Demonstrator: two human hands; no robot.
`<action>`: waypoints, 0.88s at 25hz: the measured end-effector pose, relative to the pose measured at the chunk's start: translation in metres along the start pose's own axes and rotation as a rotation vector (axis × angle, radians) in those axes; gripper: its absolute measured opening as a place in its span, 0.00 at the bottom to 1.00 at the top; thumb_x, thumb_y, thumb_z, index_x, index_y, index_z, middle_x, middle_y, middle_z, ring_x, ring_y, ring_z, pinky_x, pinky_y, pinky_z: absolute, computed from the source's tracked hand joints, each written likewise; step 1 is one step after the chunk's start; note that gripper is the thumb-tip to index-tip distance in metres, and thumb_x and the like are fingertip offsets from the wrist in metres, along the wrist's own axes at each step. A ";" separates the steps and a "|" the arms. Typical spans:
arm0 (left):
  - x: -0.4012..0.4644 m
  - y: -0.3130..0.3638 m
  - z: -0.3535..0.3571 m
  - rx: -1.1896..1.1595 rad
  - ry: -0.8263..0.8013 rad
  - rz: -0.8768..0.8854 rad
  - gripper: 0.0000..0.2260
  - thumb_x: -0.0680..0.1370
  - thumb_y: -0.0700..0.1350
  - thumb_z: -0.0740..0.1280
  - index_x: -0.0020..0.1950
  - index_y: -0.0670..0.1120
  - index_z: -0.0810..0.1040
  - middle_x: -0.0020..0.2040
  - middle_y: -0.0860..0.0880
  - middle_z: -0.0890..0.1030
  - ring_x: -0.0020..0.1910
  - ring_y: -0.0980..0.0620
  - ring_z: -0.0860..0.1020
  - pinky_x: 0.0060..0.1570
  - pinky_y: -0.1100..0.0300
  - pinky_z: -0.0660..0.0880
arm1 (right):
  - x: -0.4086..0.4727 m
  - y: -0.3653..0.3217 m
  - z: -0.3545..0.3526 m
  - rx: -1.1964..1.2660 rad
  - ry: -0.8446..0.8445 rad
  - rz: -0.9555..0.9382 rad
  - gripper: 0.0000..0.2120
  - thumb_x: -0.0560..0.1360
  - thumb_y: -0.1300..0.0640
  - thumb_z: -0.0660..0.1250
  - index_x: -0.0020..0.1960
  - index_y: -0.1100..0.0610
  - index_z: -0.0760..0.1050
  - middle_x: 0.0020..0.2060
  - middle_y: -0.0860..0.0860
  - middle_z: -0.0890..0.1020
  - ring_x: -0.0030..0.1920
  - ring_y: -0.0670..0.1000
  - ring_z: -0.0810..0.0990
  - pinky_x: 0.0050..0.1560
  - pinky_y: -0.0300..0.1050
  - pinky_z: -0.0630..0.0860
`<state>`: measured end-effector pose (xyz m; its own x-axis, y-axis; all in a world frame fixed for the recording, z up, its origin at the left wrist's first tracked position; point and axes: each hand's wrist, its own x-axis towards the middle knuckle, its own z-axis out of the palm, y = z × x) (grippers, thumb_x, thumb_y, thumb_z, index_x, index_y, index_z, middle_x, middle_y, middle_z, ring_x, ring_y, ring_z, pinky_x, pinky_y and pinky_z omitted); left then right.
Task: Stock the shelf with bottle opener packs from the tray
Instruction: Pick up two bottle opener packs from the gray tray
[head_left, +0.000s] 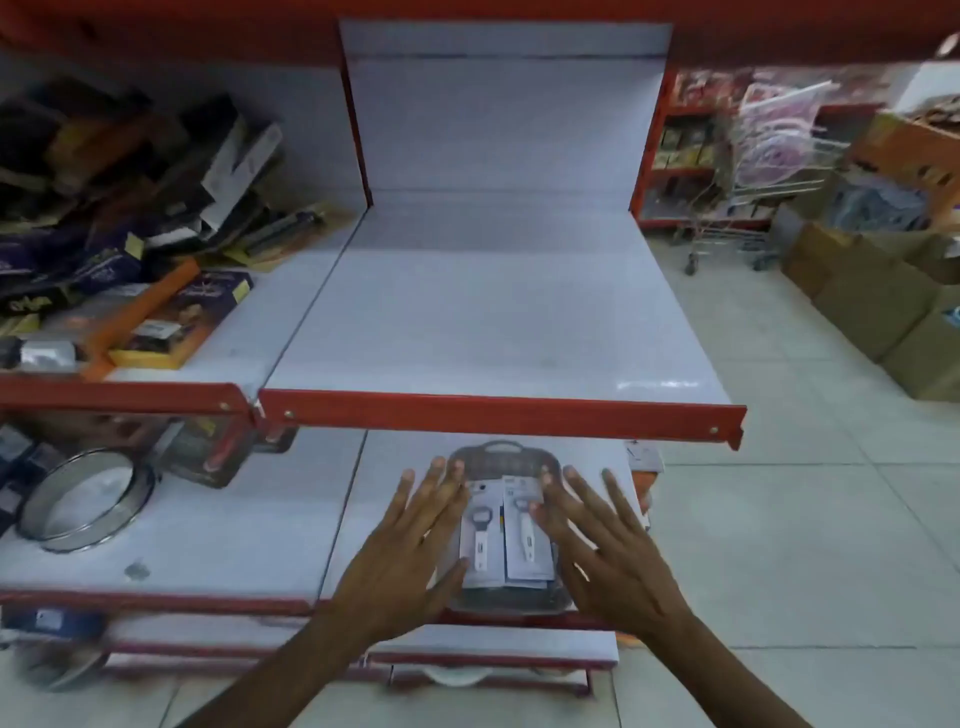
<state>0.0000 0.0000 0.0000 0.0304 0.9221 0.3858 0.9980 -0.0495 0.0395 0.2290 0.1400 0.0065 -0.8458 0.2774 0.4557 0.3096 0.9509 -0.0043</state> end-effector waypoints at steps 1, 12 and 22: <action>0.000 -0.001 0.015 0.014 -0.084 0.010 0.34 0.79 0.58 0.58 0.80 0.45 0.51 0.81 0.46 0.51 0.81 0.48 0.40 0.79 0.49 0.47 | 0.001 0.000 0.015 0.014 -0.120 0.018 0.35 0.72 0.55 0.67 0.76 0.52 0.58 0.78 0.51 0.55 0.78 0.55 0.52 0.77 0.59 0.56; 0.091 -0.032 0.126 -0.261 -0.915 -0.189 0.58 0.63 0.48 0.83 0.80 0.44 0.46 0.80 0.45 0.62 0.74 0.41 0.68 0.72 0.50 0.68 | 0.059 0.055 0.144 0.030 -0.899 0.216 0.65 0.58 0.37 0.80 0.78 0.61 0.43 0.79 0.57 0.50 0.78 0.61 0.49 0.77 0.54 0.51; 0.087 -0.041 0.118 -0.035 -0.650 -0.152 0.53 0.61 0.59 0.82 0.77 0.46 0.57 0.75 0.43 0.63 0.69 0.44 0.70 0.67 0.51 0.74 | 0.058 0.061 0.157 -0.078 -0.811 0.128 0.67 0.52 0.34 0.80 0.78 0.60 0.49 0.78 0.59 0.55 0.78 0.63 0.51 0.77 0.63 0.50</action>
<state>-0.0322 0.1274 -0.0771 -0.0725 0.9629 -0.2598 0.9917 0.0973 0.0838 0.1303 0.2359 -0.1069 -0.8436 0.4245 -0.3290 0.4288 0.9012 0.0631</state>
